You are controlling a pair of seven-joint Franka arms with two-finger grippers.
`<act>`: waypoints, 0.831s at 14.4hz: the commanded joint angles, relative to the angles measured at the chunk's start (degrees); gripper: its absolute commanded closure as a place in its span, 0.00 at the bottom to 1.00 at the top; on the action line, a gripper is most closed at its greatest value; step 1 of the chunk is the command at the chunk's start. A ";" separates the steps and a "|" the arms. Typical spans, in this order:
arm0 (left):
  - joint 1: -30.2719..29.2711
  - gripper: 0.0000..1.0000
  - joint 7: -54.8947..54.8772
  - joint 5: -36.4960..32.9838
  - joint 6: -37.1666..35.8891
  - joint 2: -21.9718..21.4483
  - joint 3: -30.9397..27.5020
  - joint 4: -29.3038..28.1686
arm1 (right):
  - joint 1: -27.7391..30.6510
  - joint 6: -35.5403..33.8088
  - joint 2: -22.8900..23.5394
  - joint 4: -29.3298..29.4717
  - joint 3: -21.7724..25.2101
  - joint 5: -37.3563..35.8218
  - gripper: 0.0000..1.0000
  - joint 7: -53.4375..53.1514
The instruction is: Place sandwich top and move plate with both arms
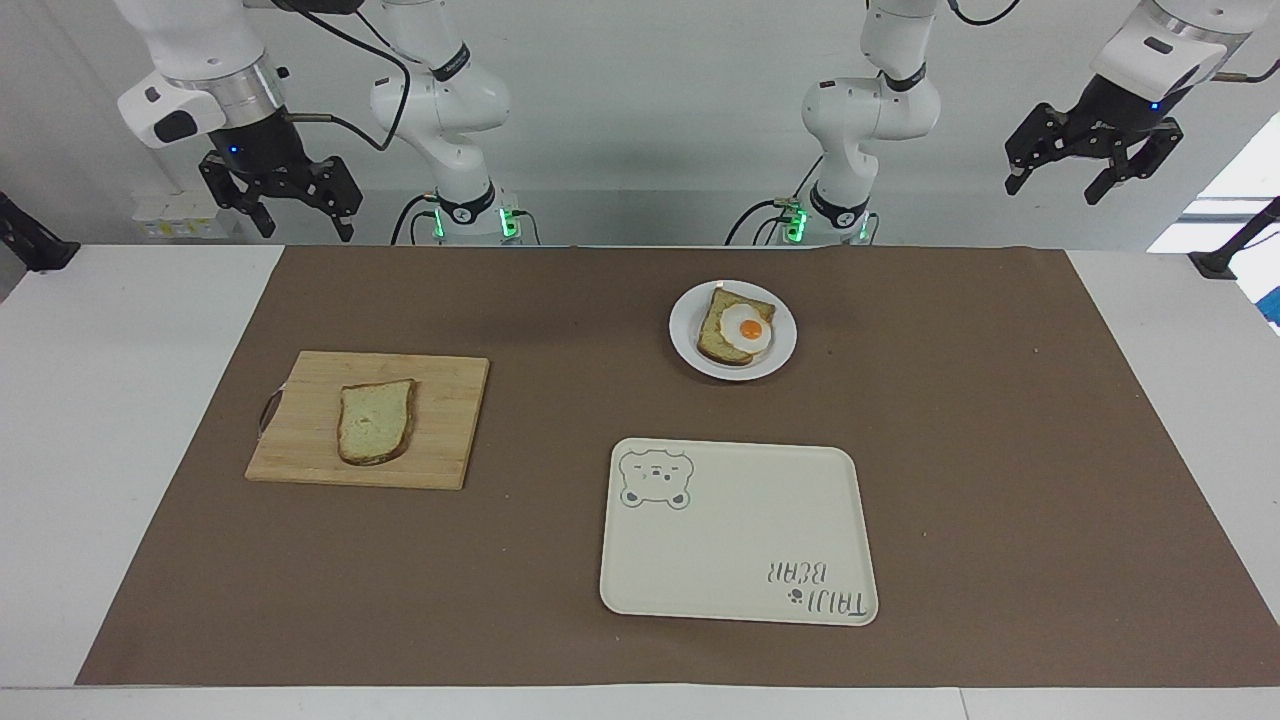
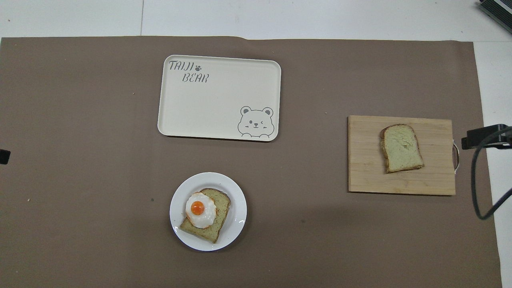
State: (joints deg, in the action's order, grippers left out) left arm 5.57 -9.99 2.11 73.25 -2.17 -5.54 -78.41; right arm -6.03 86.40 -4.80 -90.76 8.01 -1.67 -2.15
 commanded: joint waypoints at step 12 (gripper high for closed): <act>0.41 0.00 0.94 0.62 -0.21 -1.61 0.09 -1.92 | 0.58 0.78 -1.17 -1.44 -0.01 -0.26 0.00 1.71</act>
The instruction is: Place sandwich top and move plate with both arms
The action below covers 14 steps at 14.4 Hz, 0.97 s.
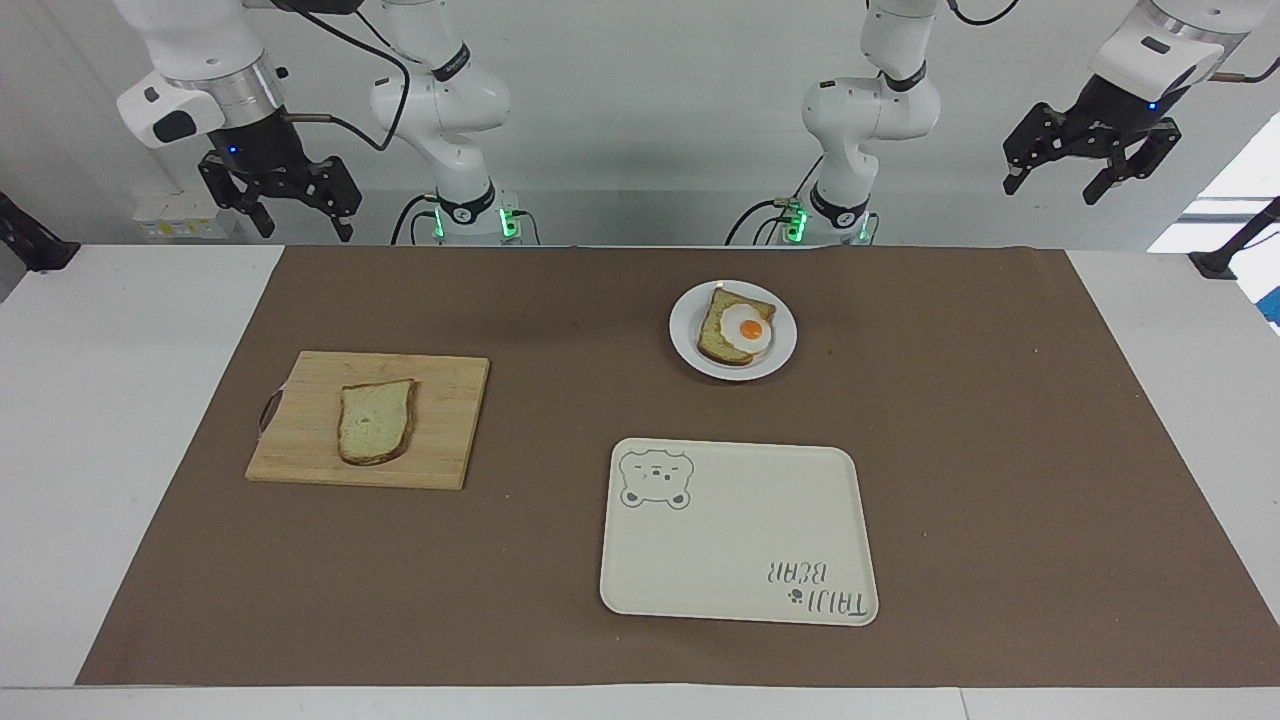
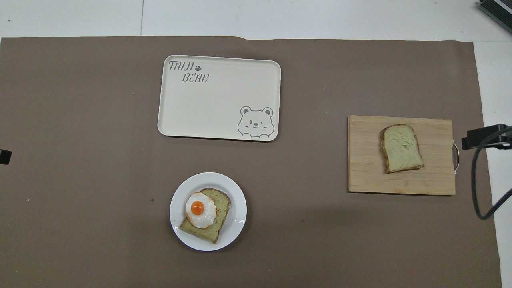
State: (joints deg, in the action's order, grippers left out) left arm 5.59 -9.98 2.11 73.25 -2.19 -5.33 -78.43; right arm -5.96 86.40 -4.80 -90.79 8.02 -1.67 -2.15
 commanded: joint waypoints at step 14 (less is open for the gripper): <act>0.47 0.00 0.93 0.61 -0.04 -1.59 0.05 -1.90 | 0.86 6.30 -1.53 -5.70 0.16 3.67 0.00 2.59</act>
State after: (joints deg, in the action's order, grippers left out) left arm 5.62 -9.98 2.13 73.25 -2.19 -5.07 -78.43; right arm -5.58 89.01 -4.97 -93.05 8.16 -0.72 -1.54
